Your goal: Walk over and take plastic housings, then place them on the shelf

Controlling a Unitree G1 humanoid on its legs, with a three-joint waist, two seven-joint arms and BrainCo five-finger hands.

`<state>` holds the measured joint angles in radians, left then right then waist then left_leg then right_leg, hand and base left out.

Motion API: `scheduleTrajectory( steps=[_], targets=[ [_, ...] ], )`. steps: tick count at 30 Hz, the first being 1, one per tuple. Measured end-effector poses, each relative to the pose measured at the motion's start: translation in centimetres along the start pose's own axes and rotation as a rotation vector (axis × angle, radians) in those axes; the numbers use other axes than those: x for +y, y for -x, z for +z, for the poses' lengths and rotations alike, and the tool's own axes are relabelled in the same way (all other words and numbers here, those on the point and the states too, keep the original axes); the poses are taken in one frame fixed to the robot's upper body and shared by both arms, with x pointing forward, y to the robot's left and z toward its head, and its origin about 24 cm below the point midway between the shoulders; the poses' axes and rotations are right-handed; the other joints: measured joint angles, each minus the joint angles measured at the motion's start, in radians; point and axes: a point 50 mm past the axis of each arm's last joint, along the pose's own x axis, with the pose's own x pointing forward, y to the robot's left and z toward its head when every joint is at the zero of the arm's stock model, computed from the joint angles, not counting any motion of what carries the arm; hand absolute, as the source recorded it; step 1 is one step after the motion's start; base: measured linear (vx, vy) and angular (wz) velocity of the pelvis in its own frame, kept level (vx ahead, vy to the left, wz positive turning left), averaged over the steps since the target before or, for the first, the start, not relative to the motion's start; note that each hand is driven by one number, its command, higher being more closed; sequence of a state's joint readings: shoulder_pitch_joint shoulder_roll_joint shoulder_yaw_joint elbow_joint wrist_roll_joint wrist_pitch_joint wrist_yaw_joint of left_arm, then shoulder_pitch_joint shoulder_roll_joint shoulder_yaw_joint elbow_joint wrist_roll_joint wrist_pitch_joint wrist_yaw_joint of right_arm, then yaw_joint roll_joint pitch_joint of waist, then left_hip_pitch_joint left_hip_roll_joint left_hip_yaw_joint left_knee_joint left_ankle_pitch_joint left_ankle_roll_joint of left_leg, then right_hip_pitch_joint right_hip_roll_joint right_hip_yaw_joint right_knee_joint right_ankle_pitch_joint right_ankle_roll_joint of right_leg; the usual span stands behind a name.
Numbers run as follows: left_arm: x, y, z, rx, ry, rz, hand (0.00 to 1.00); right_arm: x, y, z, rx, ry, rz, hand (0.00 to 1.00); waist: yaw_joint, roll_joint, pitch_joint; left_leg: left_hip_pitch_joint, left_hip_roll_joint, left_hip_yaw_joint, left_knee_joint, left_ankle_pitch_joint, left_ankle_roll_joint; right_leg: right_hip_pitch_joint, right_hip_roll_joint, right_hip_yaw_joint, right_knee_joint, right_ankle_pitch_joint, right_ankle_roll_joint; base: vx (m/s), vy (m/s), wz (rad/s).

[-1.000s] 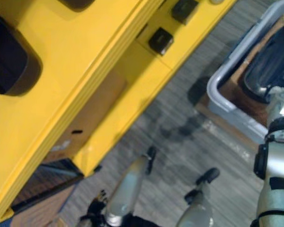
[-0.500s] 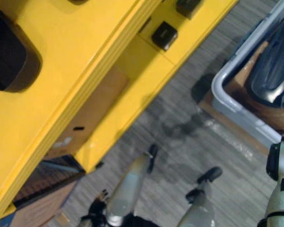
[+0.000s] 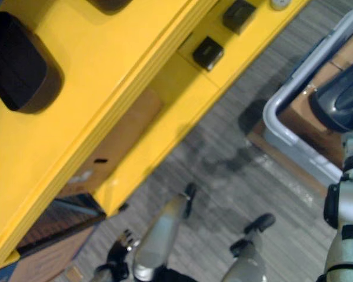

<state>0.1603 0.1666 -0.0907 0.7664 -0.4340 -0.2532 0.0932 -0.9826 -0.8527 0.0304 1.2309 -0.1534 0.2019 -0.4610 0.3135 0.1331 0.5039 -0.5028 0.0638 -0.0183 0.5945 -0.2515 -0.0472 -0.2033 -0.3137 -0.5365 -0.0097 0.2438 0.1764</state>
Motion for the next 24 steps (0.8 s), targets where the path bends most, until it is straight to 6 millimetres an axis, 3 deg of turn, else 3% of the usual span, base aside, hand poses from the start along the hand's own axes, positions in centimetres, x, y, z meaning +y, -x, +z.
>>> scheduleTrajectory(
  steps=[2, 5, 8, 12, 14, 18, 23, 24],
  targets=[
    [1.6, -0.2, 0.8, -0.03, -0.022, 0.061, 0.0, 1.0, 0.6, -0.5, -0.051, 0.029, 0.014, 1.0, -0.019, -0.029, 0.002, 0.032, 0.009, 0.006, -0.011, 0.0, 0.0, 0.023, 0.007, 0.001, 0.0, -0.001, -0.001, -0.01, 0.01, -0.16],
    [4.4, -0.3, 2.3, -0.085, -0.048, 0.175, 0.0, 2.7, 1.9, -0.9, -0.133, 0.054, 0.028, 1.0, -0.044, -0.098, -0.011, 0.087, 0.025, 0.029, -0.045, 0.004, -0.007, 0.04, 0.015, 0.014, 0.001, -0.011, -0.017, -0.02, 0.007, -0.21],
    [6.2, -0.3, 3.8, -0.149, -0.06, 0.259, 0.0, 3.3, 2.9, -0.6, -0.222, 0.054, 0.004, 1.0, -0.082, -0.143, -0.02, 0.128, 0.035, 0.049, -0.088, 0.016, -0.022, 0.052, 0.023, 0.018, 0.0, -0.022, -0.035, -0.06, -0.012, -0.18],
    [7.1, -0.3, 5.9, -0.245, -0.084, 0.32, 0.0, 4.4, 4.5, -1.1, -0.288, 0.063, -0.014, 1.0, -0.113, -0.176, -0.037, 0.187, 0.047, 0.066, -0.152, 0.039, -0.042, 0.079, 0.041, 0.022, -0.02, -0.032, -0.049, -0.04, -0.042, -0.14],
    [7.2, -0.5, 8.1, -0.33, -0.144, 0.331, 0.0, 5.0, 5.6, -2.1, -0.322, 0.094, -0.026, 1.0, -0.128, -0.202, -0.061, 0.217, 0.055, 0.069, -0.206, 0.067, -0.06, 0.086, 0.058, 0.021, -0.04, -0.029, -0.053, 0.0, -0.085, -0.06],
    [6.1, -0.5, 10.3, -0.428, -0.224, 0.319, 0.0, 5.8, 7.7, -2.7, -0.418, 0.101, -0.042, 1.0, -0.161, -0.218, -0.126, 0.261, 0.065, 0.08, -0.274, 0.086, -0.074, 0.104, 0.076, 0.027, -0.063, -0.026, -0.054, 0.03, -0.047, -0.07],
    [3.7, -0.5, 14.3, -0.566, -0.193, 0.232, 0.0, 5.8, 11.3, -2.6, -0.592, 0.03, -0.07, 1.0, -0.191, -0.223, -0.225, 0.33, 0.07, 0.102, -0.327, 0.089, -0.077, 0.137, 0.082, 0.043, -0.07, -0.025, -0.054, 0.07, 0.032, -0.12],
    [2.0, -0.4, 15.6, -0.599, -0.155, 0.131, 0.0, 5.9, 12.8, -2.3, -0.65, -0.01, -0.071, 1.0, -0.193, -0.235, -0.259, 0.347, 0.07, 0.111, -0.339, 0.089, -0.077, 0.139, 0.081, 0.046, -0.07, -0.025, -0.054, 0.03, 0.044, -0.11]
  ],
)
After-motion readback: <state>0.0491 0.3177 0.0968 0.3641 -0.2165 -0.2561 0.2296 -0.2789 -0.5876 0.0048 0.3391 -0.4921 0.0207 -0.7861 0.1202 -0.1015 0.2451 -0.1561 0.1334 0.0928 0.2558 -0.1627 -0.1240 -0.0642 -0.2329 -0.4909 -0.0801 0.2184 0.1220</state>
